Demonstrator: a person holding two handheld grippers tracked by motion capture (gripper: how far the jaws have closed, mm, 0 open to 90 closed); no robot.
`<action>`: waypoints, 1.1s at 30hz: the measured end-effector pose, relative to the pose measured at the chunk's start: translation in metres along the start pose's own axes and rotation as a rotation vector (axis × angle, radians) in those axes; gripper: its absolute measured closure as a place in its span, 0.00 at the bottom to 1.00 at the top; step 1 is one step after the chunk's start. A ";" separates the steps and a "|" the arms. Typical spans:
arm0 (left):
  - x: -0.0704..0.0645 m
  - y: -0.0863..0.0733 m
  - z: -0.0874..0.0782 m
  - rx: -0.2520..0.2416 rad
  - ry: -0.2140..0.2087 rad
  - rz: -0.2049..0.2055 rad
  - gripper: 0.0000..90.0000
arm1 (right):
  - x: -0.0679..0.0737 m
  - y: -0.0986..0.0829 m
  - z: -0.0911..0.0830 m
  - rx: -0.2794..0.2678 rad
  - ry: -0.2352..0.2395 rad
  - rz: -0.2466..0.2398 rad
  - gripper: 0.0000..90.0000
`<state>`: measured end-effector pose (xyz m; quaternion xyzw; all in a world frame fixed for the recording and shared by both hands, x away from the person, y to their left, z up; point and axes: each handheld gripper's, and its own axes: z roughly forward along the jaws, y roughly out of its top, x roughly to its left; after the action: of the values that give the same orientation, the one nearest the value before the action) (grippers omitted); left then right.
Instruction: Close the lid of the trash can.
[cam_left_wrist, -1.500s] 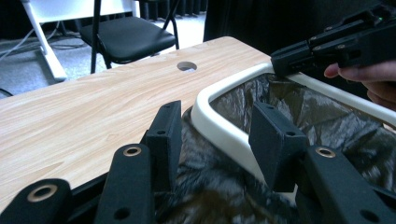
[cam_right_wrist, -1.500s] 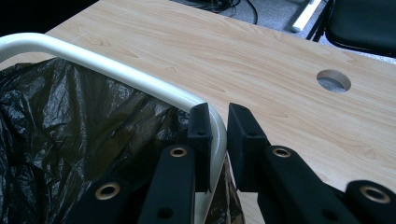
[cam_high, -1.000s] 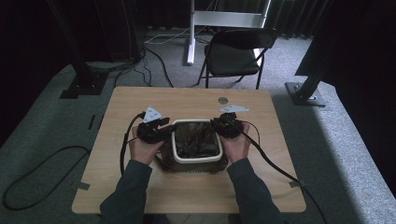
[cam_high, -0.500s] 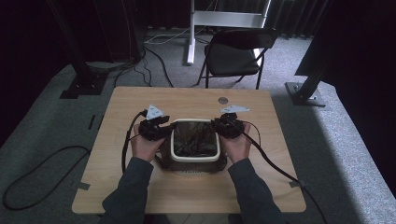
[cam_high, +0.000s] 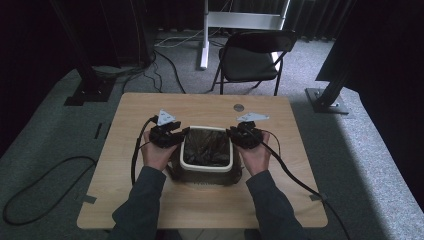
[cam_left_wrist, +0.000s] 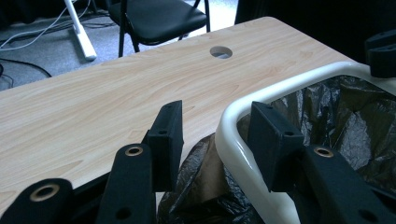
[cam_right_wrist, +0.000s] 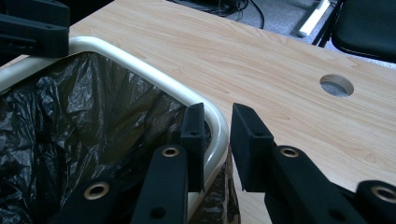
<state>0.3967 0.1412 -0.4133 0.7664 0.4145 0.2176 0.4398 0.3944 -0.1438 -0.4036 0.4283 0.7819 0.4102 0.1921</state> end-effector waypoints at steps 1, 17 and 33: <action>0.000 0.000 0.001 0.002 0.002 0.001 0.62 | 0.000 0.000 0.000 0.002 0.002 -0.004 0.83; 0.002 -0.007 0.003 0.012 -0.012 -0.004 0.62 | 0.003 -0.006 -0.006 0.020 0.028 -0.042 0.86; -0.005 -0.016 -0.015 -0.028 -0.023 0.001 0.63 | 0.000 -0.015 -0.024 0.004 0.055 -0.077 0.82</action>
<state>0.3758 0.1489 -0.4192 0.7630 0.4058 0.2148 0.4551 0.3704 -0.1596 -0.4015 0.3868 0.8037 0.4123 0.1854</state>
